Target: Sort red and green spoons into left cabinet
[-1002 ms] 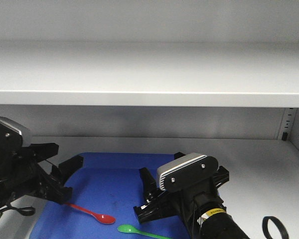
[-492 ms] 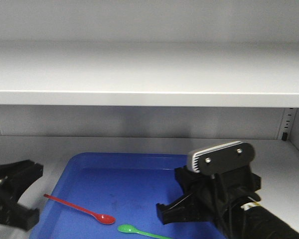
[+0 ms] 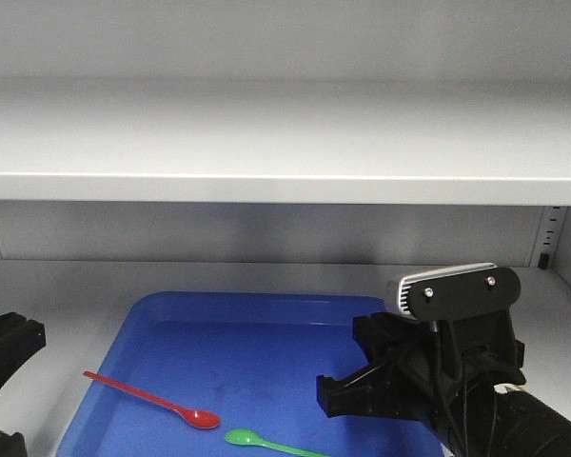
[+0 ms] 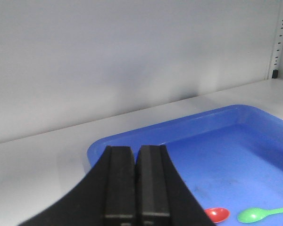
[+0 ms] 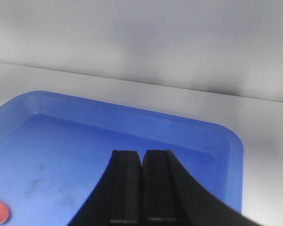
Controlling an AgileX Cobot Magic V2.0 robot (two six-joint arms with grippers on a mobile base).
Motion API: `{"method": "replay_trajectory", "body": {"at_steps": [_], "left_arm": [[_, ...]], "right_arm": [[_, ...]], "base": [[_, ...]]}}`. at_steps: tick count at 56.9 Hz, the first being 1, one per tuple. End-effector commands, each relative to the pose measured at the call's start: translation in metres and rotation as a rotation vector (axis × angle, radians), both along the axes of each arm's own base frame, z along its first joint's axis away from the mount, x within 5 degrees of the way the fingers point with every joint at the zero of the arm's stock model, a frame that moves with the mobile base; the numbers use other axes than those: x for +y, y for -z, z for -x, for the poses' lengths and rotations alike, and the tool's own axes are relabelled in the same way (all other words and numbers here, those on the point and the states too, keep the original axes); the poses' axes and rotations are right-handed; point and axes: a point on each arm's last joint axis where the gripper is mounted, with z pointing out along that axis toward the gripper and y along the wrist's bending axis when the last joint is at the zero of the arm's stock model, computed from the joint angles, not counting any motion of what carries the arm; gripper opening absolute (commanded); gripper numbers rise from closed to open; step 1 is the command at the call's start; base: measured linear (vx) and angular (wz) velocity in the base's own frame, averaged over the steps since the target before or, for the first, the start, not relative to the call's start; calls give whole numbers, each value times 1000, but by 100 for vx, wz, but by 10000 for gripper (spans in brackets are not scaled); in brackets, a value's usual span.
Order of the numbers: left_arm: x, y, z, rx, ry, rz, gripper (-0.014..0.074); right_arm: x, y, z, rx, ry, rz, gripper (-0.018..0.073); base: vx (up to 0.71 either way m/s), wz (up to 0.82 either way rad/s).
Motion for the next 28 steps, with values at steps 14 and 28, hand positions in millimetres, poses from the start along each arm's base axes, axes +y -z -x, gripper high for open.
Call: {"method": "replay_trajectory", "body": {"at_steps": [14, 28], "left_arm": [[-3, -14, 3, -51, 33, 54, -7], [-3, -14, 2, -48, 35, 55, -7]], "right_arm": [[-3, -21, 1, -83, 17, -7, -7], [-3, -21, 1, -82, 14, -8, -7]], "base": [[0, 0], [0, 0]]}}
